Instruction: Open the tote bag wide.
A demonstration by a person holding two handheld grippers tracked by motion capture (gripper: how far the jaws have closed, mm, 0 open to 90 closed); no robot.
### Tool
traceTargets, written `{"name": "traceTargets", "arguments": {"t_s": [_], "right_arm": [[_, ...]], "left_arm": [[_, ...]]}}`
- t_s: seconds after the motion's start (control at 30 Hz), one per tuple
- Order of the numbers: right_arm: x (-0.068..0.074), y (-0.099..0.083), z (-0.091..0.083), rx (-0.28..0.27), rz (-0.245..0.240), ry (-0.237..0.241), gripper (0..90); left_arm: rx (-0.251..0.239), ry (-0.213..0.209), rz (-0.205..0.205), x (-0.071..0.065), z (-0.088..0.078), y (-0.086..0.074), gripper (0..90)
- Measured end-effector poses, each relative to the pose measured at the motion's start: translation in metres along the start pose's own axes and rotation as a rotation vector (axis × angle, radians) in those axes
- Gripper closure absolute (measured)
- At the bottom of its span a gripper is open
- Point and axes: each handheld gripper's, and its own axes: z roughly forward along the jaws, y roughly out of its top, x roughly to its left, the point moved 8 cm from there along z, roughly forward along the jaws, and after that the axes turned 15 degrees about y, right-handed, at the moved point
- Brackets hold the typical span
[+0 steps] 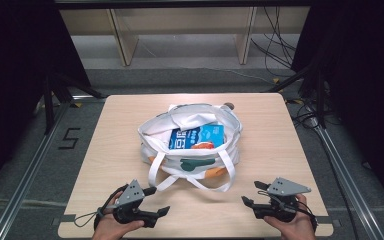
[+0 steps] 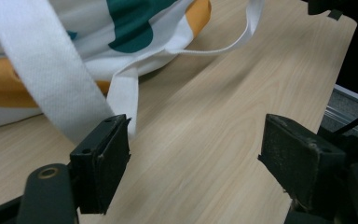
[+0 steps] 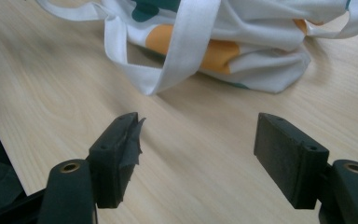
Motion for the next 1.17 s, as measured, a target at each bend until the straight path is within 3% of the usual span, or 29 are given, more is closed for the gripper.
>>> {"name": "traceTargets", "arguments": {"t_s": [0.03, 0.1, 0.17, 0.2, 0.23, 0.3, 0.33, 0.37, 0.43, 0.47, 0.5, 0.53, 0.57, 0.63, 0.67, 0.73, 0.77, 0.8, 0.87, 0.93, 1.1, 1.17], "right_arm": [[-0.002, -0.001, 0.0, 0.003, -0.033, 0.003, 31.9], [-0.003, -0.004, -0.001, 0.001, -0.045, -0.01, 31.5], [0.0, -0.01, 0.0, 0.016, -0.021, 0.016, 31.3], [-0.002, -0.012, -0.001, 0.013, -0.04, -0.009, 31.3], [-0.001, -0.015, -0.002, 0.03, -0.034, -0.007, 31.1], [-0.001, -0.019, -0.001, 0.038, -0.041, -0.004, 30.9], [0.002, -0.022, -0.001, 0.038, -0.008, -0.006, 30.9], [0.001, -0.023, -0.002, 0.044, -0.034, -0.009, 30.6], [0.002, -0.027, -0.001, 0.051, -0.041, 0.007, 30.3], [0.004, -0.029, -0.002, 0.059, -0.018, -0.001, 30.3], [0.004, -0.03, -0.001, 0.054, -0.031, 0.011, 30.2], [0.007, -0.032, -0.001, 0.056, -0.011, 0.003, 30.2], [0.008, -0.034, -0.001, 0.06, -0.01, 0.019, 30.2], [0.007, -0.036, -0.002, 0.074, -0.031, -0.001, 30.2], [0.007, -0.036, -0.002, 0.075, -0.034, 0.007, 30.2], [0.007, -0.037, -0.002, 0.078, -0.024, 0.002, 30.1], [0.007, -0.037, -0.002, 0.078, -0.025, 0.002, 30.1], [0.008, -0.038, -0.001, 0.084, -0.028, 0.023, 30.1], [0.009, -0.039, -0.001, 0.092, -0.022, 0.029, 30.0], [0.007, -0.038, -0.001, 0.085, -0.034, -0.001, 29.9], [0.007, -0.039, -0.001, 0.092, -0.03, 0.005, 29.7], [0.007, -0.039, 0.0, 0.091, -0.031, 0.006, 29.6]], "left_arm": [[0.012, 0.013, 0.017, 0.001, -0.001, -0.003, 22.9], [0.01, 0.005, 0.036, 0.002, -0.001, -0.007, 22.4], [0.015, 0.007, 0.026, 0.001, -0.001, -0.012, 22.1], [0.034, 0.0, 0.019, 0.001, -0.001, -0.016, 22.1], [0.019, 0.013, 0.016, -0.001, 0.001, -0.017, 22.1], [0.046, 0.015, 0.043, -0.002, 0.0, -0.022, 22.0], [0.054, 0.011, 0.051, -0.004, 0.0, -0.024, 21.9], [0.047, 0.009, 0.056, -0.008, 0.002, -0.026, 21.6], [0.062, 0.008, 0.068, -0.008, 0.001, -0.027, 20.8], [0.043, 0.002, 0.047, -0.011, 0.003, -0.027, 20.8], [0.056, 0.013, 0.067, -0.01, 0.002, -0.028, 20.7], [0.064, 0.003, 0.076, -0.01, 0.001, -0.029, 20.7], [0.063, 0.004, 0.075, -0.01, 0.001, -0.028, 20.6], [0.064, 0.01, 0.074, -0.009, 0.001, -0.028, 20.7], [0.04, 0.018, 0.048, -0.01, 0.003, -0.027, 20.7], [0.064, 0.024, 0.073, -0.006, 0.002, -0.028, 20.6], [0.068, 0.016, 0.065, -0.007, 0.001, -0.028, 20.7], [0.073, 0.02, 0.075, -0.006, 0.001, -0.029, 20.6], [0.06, 0.022, 0.089, -0.006, 0.002, -0.028, 20.6], [0.073, 0.033, 0.084, -0.005, 0.003, -0.03, 20.6], [0.062, 0.033, 0.054, -0.005, 0.004, -0.029, 20.6], [0.08, 0.03, 0.072, -0.002, 0.003, -0.031, 20.5]]}}
